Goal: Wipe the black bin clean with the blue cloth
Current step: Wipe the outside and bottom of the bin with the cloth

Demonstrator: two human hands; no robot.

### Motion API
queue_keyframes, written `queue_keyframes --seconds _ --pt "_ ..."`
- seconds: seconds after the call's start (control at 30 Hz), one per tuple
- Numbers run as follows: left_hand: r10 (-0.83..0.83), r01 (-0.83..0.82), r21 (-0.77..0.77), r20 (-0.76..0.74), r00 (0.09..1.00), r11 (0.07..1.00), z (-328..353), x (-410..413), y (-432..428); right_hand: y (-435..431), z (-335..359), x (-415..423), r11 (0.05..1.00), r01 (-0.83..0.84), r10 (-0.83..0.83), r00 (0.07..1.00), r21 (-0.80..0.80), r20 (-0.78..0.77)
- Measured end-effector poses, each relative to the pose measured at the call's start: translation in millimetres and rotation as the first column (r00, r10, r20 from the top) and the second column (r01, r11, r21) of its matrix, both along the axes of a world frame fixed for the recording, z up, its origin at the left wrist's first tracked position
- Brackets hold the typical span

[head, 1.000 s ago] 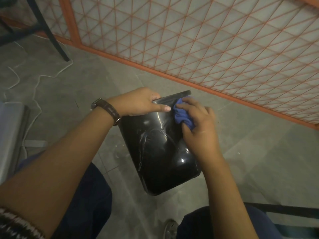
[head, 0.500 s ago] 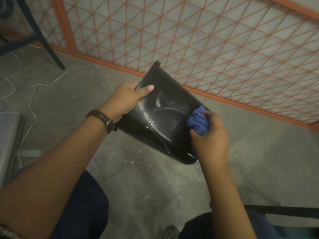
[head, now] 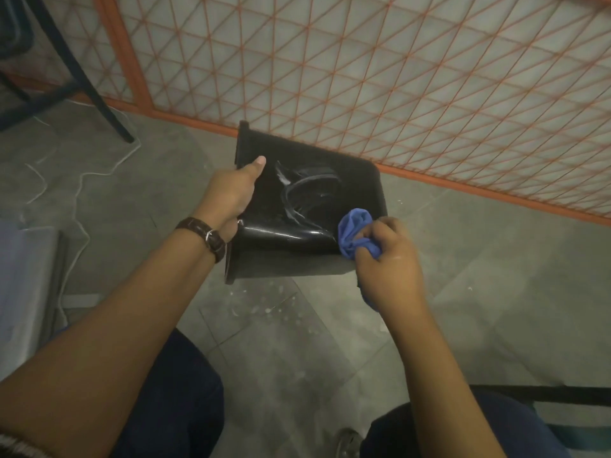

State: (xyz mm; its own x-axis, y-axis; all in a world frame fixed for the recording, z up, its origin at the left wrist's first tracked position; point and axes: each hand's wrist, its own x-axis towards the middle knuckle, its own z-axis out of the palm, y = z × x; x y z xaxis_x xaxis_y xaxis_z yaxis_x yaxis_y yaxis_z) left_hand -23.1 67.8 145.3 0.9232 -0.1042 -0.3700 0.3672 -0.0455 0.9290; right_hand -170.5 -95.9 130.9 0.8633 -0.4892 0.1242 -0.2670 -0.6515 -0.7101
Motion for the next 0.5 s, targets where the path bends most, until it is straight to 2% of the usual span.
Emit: queue_keyframes --seconds 0.13,0.27,0.4,0.5 --pt "-0.059 0.057 -0.023 -0.106 0.993 0.998 3 -1 1 -7 5 -3 0.996 0.043 -0.039 0.998 -0.076 0.049" --pt "-0.042 0.023 -0.097 -0.193 0.98 0.995 5 -8 -4 5 9 -1 1.0 -0.018 0.018 0.999 0.004 0.047" --pt "-0.005 -0.008 -0.08 -0.153 0.988 0.997 9 -3 1 19 7 0 0.979 -0.189 0.182 0.979 0.072 0.093" --pt "-0.02 0.018 -0.015 -0.119 0.993 1.0 10 2 5 9 11 -1 0.991 -0.135 0.133 0.99 0.021 0.047"
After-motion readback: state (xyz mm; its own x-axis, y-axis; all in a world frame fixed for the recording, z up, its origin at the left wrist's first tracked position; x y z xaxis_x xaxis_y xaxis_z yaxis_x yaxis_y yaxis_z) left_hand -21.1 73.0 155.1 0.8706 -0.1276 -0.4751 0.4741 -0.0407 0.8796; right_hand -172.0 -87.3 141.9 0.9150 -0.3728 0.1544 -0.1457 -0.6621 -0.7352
